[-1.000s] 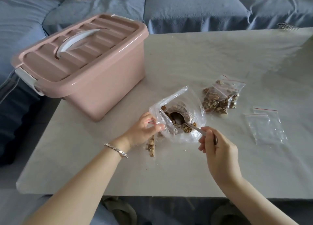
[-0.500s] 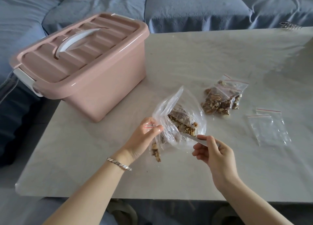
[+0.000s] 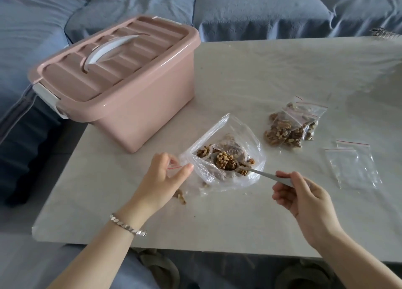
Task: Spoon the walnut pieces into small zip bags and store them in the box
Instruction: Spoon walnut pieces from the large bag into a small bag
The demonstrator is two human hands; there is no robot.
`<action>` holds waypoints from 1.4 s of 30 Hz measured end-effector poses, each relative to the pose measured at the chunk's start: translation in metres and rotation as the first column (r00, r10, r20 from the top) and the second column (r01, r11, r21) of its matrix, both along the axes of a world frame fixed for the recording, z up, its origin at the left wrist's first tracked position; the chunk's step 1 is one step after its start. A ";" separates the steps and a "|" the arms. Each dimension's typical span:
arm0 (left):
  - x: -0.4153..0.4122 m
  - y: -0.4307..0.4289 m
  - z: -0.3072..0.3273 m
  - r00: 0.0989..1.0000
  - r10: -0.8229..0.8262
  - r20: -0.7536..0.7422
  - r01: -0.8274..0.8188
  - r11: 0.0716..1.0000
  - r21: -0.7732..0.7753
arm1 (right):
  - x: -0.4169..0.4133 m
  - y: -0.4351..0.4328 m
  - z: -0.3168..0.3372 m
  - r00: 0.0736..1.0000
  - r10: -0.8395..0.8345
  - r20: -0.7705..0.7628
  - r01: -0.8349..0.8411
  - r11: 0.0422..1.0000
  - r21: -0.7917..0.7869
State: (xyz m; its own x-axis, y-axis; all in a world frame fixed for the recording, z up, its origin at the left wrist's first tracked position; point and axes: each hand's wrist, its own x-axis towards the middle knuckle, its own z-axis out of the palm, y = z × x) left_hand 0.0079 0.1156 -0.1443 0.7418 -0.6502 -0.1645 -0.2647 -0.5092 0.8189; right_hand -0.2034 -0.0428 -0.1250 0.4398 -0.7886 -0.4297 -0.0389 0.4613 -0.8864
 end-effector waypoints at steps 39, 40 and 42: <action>-0.048 -0.064 0.008 0.977 -0.102 0.187 0.119 0.989 -0.087 | 0.033 -0.024 0.108 0.858 0.226 -0.462 -0.506 0.221 -0.834; -0.048 -0.064 0.007 0.975 -0.107 0.192 0.125 0.989 -0.084 | 0.031 -0.024 0.108 0.853 0.236 -0.465 -0.511 0.196 -0.837; -0.048 -0.065 0.005 0.971 -0.119 0.208 0.140 0.986 -0.092 | 0.030 -0.024 0.106 0.834 0.279 -0.477 -0.535 0.194 -0.822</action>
